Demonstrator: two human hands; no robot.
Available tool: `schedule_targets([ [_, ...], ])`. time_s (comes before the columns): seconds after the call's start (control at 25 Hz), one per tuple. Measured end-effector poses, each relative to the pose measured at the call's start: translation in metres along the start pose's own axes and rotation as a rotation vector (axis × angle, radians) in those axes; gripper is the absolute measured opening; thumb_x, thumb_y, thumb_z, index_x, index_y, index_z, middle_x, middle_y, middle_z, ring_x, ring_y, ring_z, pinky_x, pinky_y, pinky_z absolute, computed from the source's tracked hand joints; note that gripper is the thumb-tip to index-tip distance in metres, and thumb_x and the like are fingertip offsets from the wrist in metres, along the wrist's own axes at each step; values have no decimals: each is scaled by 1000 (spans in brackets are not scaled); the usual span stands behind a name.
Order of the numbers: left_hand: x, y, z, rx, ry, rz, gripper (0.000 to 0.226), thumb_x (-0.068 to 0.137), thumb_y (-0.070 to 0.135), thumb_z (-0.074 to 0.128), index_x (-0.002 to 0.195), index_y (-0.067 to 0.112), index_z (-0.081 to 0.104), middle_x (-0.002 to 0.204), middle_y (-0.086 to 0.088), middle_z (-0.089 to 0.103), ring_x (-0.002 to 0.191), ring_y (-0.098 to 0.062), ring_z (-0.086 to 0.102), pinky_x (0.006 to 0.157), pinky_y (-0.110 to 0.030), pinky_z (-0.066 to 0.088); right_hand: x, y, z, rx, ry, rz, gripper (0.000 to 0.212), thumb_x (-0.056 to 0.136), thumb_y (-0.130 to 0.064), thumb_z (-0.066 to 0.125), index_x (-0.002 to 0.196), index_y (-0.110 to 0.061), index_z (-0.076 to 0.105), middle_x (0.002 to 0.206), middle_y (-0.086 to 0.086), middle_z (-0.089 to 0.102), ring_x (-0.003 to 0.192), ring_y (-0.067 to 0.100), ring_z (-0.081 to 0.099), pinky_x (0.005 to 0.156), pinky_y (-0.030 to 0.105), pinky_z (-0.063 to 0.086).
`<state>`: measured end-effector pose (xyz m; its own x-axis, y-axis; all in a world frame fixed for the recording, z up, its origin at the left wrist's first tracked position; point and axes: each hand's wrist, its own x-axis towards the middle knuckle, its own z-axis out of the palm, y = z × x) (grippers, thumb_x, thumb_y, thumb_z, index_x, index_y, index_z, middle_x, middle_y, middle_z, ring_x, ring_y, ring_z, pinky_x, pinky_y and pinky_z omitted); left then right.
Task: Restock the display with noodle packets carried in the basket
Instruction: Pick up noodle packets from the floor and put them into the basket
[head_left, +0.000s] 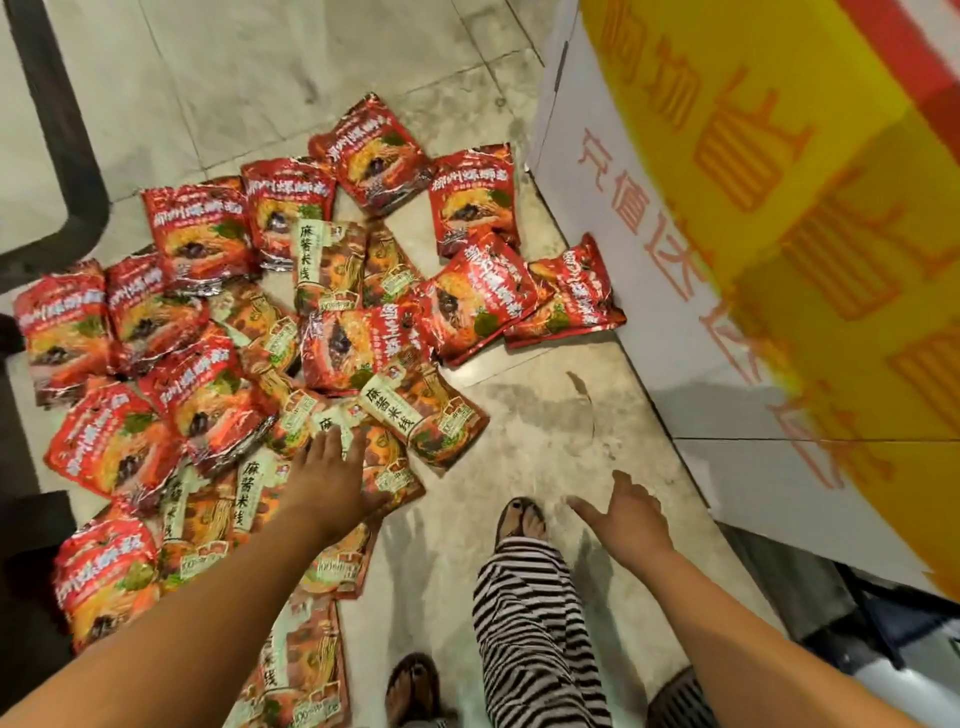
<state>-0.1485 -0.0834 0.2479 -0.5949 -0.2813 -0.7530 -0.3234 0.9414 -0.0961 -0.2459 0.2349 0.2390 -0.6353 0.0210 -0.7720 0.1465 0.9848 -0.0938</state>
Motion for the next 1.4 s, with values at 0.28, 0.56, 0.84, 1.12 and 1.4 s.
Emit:
schedule_targets([
  [0.28,105,39,-69,-81,81,22,97,90,71,42,157,13,3,163,-17,10,150,-33,12,120,-47,20,102,-3,-79,89,31,58,87,88,-62,56,148,-5,29,144,21,45,132,39,42,103,43,39],
  [0.56,227,73,-43,-193,130,50,103,87,70,49,157,12,1,164,-17,6,151,-33,8,121,-45,14,218,-55,-18,870,-9,236,90,87,-55,64,149,-4,23,148,13,43,135,33,42,104,37,35],
  [0.84,387,84,6,-357,354,69,103,86,63,59,157,18,0,164,-18,2,151,-33,2,123,-44,9,369,-95,59,1233,103,270,86,84,-48,71,144,1,34,116,12,51,101,23,50,82,32,39],
  [1.12,506,72,-17,-752,373,312,135,51,56,89,156,22,11,150,-5,41,136,-24,42,117,-41,31,480,-107,79,1653,334,18,65,67,-27,89,122,-17,56,112,-3,68,104,19,66,98,41,52],
  [1.4,516,63,-43,-789,96,316,67,65,35,87,124,17,61,90,10,69,78,-8,65,76,-24,48,500,-125,91,1976,245,43,51,62,-16,91,98,-23,55,107,7,73,90,27,73,86,52,57],
])
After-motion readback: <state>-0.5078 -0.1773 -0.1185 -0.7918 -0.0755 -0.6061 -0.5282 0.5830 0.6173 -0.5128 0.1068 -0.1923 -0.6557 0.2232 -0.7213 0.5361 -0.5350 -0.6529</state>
